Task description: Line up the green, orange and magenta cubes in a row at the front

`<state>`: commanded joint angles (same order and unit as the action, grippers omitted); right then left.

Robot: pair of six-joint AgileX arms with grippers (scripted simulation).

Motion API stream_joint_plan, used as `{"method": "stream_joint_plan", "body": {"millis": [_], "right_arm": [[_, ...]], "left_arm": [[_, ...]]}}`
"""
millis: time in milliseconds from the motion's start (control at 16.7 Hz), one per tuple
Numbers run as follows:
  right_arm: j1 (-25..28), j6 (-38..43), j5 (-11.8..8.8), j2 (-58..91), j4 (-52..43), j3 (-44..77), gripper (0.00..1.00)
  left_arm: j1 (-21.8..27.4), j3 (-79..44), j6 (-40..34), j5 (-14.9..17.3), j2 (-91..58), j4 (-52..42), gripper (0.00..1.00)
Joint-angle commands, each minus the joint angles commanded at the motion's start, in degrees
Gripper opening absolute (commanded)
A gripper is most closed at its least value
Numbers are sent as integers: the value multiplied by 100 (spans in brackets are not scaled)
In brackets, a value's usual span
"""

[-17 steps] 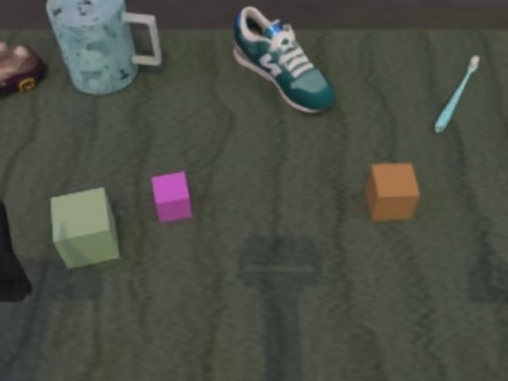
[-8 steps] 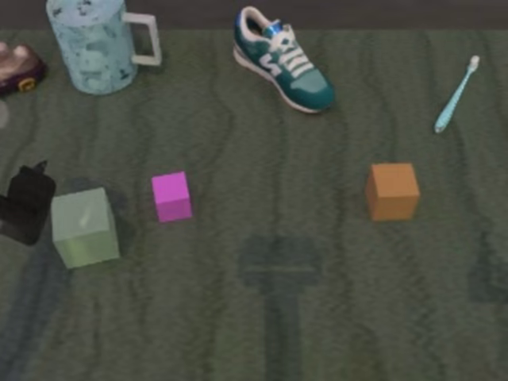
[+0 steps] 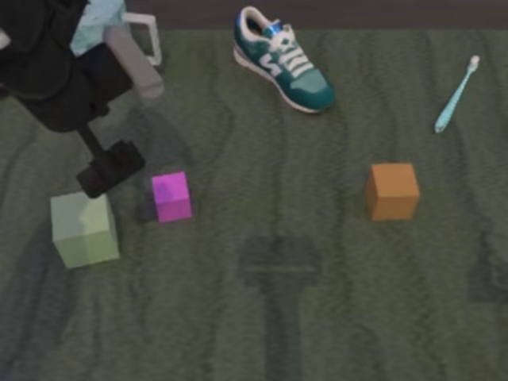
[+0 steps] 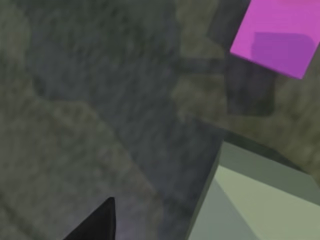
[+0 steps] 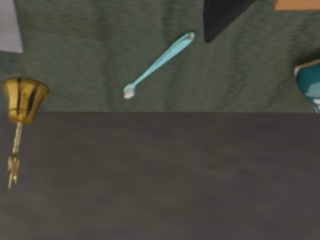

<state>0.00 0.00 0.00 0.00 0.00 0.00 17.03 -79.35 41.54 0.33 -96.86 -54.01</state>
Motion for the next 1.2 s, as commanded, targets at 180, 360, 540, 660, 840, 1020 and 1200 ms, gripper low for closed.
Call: {"method": "stream_joint_plan", "body": {"millis": [180,360,540,660,840,1020,1200], "right_arm": [[0,0,0,0,0,0,100],[0,0,0,0,0,0,100],[0,0,0,0,0,0,100],[0,0,0,0,0,0,100],[0,0,0,0,0,0,100],[0,0,0,0,0,0,100],[0,0,0,0,0,0,100]], "left_arm": [[247,-1169,612,1,-1340,-773,100],[428,-2097,1065,-6,-2301,-1313,100],[528,-2618,1314,-14,-2841,-1592,100],[539,-2681,1343,-15,-2905,-1623,100],[539,-2681,1343,-15,-2905,-1623,100],[520,-2582,1345,-15,-2921,-1515,100],[528,-2195,1353,-13,-3095,-946,100]]}}
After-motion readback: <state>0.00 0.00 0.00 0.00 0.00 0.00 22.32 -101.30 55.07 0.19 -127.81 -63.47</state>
